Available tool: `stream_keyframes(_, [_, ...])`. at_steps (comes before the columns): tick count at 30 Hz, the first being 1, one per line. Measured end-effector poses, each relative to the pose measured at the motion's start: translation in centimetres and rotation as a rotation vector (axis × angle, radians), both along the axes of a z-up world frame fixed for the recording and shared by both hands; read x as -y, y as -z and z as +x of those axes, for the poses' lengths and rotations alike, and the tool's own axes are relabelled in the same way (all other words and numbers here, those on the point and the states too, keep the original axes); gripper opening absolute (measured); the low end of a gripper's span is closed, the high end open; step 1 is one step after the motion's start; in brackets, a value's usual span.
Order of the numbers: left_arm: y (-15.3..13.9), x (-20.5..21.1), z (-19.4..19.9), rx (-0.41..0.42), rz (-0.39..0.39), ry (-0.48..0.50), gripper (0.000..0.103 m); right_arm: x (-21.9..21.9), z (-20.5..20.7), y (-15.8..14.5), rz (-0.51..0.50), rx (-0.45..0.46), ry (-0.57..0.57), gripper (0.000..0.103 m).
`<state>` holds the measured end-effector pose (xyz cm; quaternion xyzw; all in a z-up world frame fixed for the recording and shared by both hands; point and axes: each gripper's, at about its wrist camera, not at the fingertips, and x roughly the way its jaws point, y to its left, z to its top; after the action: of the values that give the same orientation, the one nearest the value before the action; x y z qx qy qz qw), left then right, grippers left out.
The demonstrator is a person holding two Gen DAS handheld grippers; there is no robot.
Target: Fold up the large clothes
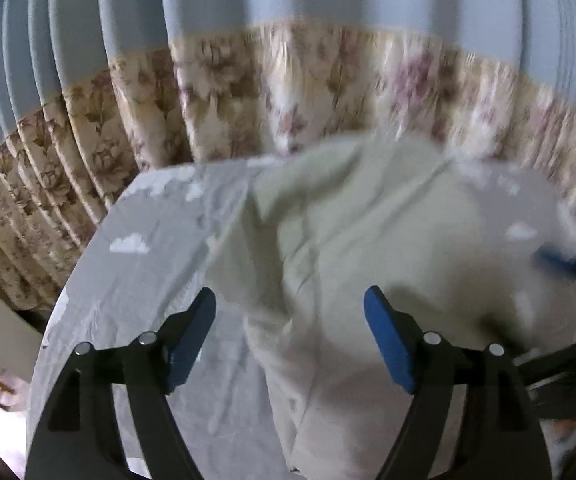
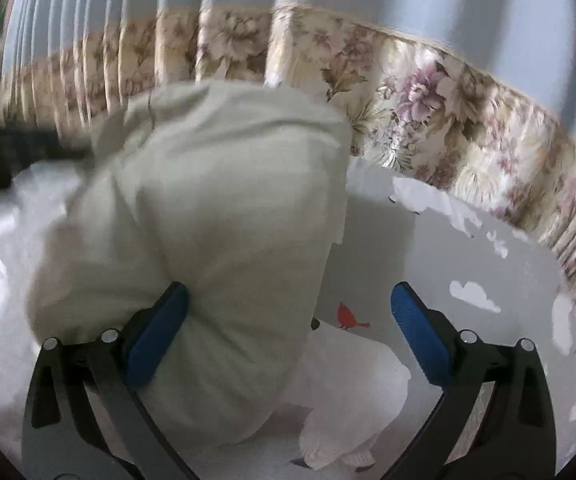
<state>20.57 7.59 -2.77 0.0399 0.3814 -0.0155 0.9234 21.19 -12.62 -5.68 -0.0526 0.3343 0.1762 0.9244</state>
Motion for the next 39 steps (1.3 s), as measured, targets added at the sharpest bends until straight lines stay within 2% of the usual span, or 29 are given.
stream_keyframes(2, [1.5,0.0,1.0,-0.027,0.022,-0.009,0.079,1.5,0.7,-1.9,0.055,0.037,0.034,0.1])
stream_keyframes(3, [1.3,-0.4,1.1,-0.018,0.014,-0.017,0.079,1.7,1.3,-2.5,0.052,0.046,0.034,0.1])
stream_keyframes(6, [-1.2,-1.5,1.8,0.042,-0.032,-0.04,0.079,2.1,4.5,-3.8,0.023,0.085,0.048,0.1])
stream_keyframes(7, [-2.3,-1.6,2.2,0.064,-0.044,-0.039,0.082,2.1,5.5,-4.0,0.031,0.083,0.053,0.1])
stream_keyframes(8, [-3.5,-1.6,3.0,0.082,-0.037,-0.041,0.088,2.2,7.1,-4.0,0.051,0.075,0.064,0.1])
stream_keyframes(11, [-4.1,-1.0,6.4,0.085,0.037,-0.048,0.089,1.7,11.0,-3.5,0.069,0.053,0.095,0.1])
stream_keyframes(13, [-2.7,-0.9,9.2,0.044,0.07,-0.059,0.089,0.8,12.8,-2.4,0.054,0.036,0.1,0.1])
stream_keyframes(16, [2.0,-1.0,12.8,-0.058,0.138,-0.077,0.091,-1.1,15.0,0.5,0.007,-0.012,0.094,0.1])
stream_keyframes(18, [4.6,-1.2,13.2,-0.097,0.165,-0.073,0.094,-2.8,15.7,3.2,-0.082,-0.045,0.093,0.1])
stream_keyframes(19, [5.4,-1.6,13.0,-0.096,0.146,-0.076,0.096,-3.4,15.8,4.4,-0.119,-0.055,0.081,0.1])
stream_keyframes(22, [6.9,-2.8,12.7,-0.08,0.081,-0.094,0.102,-3.1,16.4,5.2,-0.096,-0.09,0.059,0.1])
stream_keyframes(25, [7.6,-3.6,12.7,-0.072,0.018,-0.092,0.102,-3.2,16.1,5.1,-0.108,-0.083,0.062,0.1])
stream_keyframes(28, [7.0,-3.2,12.3,-0.055,0.026,-0.093,0.102,-2.3,15.8,4.6,-0.053,-0.077,0.07,0.1])
stream_keyframes(30, [5.5,-3.5,11.1,-0.038,0.03,-0.11,0.101,-0.8,14.4,3.4,-0.006,-0.038,0.116,0.1])
stream_keyframes(31, [4.2,-3.7,9.9,-0.003,0.041,-0.128,0.101,-0.3,12.8,2.5,-0.021,0.009,0.145,0.1])
stream_keyframes(33, [1.9,-4.2,8.0,0.061,0.054,-0.156,0.101,0.3,10.5,1.6,-0.004,0.024,0.143,0.1])
stream_keyframes(34, [0.7,-4.4,6.1,0.089,0.023,-0.167,0.101,0.6,8.5,0.8,0.02,0.034,0.128,0.1])
stream_keyframes(36, [-0.4,-4.3,3.5,0.112,-0.033,-0.155,0.101,0.9,5.6,-0.4,0.028,0.085,0.118,0.1])
stream_keyframes(39, [-0.4,-2.8,0.2,0.137,-0.038,-0.133,0.101,1.4,1.5,-1.8,0.04,0.187,0.146,0.1])
